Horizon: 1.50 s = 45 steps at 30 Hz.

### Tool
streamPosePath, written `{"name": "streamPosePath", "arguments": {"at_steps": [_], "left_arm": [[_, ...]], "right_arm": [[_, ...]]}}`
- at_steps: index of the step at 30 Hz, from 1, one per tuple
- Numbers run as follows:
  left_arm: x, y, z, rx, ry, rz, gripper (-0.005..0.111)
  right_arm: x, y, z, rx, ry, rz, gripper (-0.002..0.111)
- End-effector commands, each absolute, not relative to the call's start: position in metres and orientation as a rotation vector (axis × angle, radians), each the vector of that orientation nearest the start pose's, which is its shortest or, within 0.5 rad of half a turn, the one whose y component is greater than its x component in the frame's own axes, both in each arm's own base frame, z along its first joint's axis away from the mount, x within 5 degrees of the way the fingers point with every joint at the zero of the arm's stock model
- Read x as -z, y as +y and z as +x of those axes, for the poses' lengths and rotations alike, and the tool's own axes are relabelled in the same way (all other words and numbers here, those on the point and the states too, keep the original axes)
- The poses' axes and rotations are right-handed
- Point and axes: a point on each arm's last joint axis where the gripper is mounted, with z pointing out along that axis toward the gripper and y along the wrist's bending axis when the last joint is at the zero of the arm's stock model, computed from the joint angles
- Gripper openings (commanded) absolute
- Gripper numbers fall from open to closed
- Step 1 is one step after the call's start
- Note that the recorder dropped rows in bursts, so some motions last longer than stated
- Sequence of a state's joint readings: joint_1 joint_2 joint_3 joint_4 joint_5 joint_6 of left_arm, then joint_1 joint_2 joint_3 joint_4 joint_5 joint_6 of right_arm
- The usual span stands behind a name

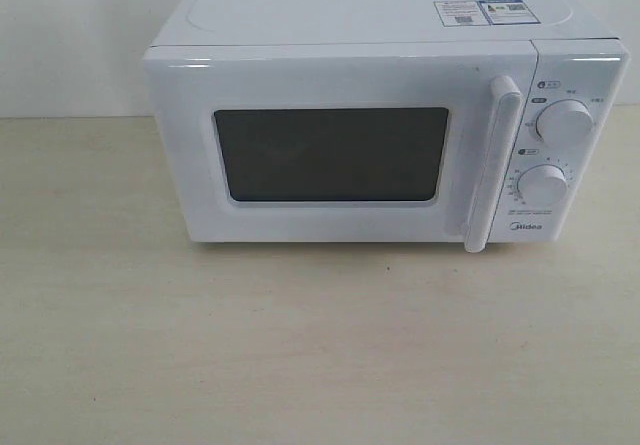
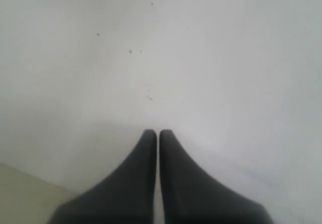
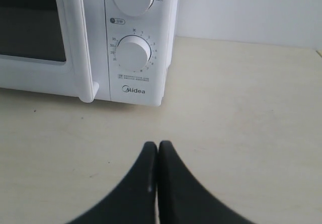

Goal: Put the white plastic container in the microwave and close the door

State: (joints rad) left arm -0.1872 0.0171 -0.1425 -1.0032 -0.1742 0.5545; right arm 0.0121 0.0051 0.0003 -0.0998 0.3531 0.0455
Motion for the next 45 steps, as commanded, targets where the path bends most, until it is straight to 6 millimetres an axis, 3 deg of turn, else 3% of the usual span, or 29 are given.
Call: {"name": "streamPosePath", "arguments": {"at_steps": [1, 3, 5, 9, 13, 18, 28, 39, 45], "left_arm": [[-0.267, 0.000, 0.046, 0.958, 1.205, -0.626, 0.004], [-0.265, -0.002, 0.046, 1.068, 1.201, -0.686, 0.004], [-0.262, -0.003, 0.046, 0.972, 1.230, -0.601, 0.004], [-0.242, -0.005, 0.050, 0.346, 1.331, -0.088, 0.004], [-0.222, -0.008, 0.054, 0.152, 1.381, 0.097, 0.004], [-0.200, -0.013, 0.055, 0.147, 1.624, 0.190, 0.004], [-0.186, -0.015, 0.052, 0.248, 1.784, 0.122, 0.004], [-0.186, -0.009, 0.054, 0.214, 1.788, -0.049, 0.004], [-0.186, -0.009, 0.054, 0.214, 1.788, -0.052, 0.004]], "right_arm": [[-0.183, -0.003, 0.054, 0.057, 1.823, -0.029, 0.000], [-0.183, -0.003, 0.054, 0.057, 1.823, -0.029, 0.000], [-0.183, -0.003, 0.054, 0.057, 1.823, -0.029, 0.000], [-0.183, -0.003, 0.054, 0.057, 1.823, -0.029, 0.000], [-0.183, -0.003, 0.054, 0.057, 1.823, -0.029, 0.000], [-0.183, -0.003, 0.054, 0.057, 1.823, -0.029, 0.000], [-0.183, -0.003, 0.054, 0.057, 1.823, -0.029, 0.000], [-0.183, -0.003, 0.054, 0.057, 1.823, -0.029, 0.000], [-0.184, -0.002, 0.054, 0.058, 1.811, -0.030, 0.000]]}}
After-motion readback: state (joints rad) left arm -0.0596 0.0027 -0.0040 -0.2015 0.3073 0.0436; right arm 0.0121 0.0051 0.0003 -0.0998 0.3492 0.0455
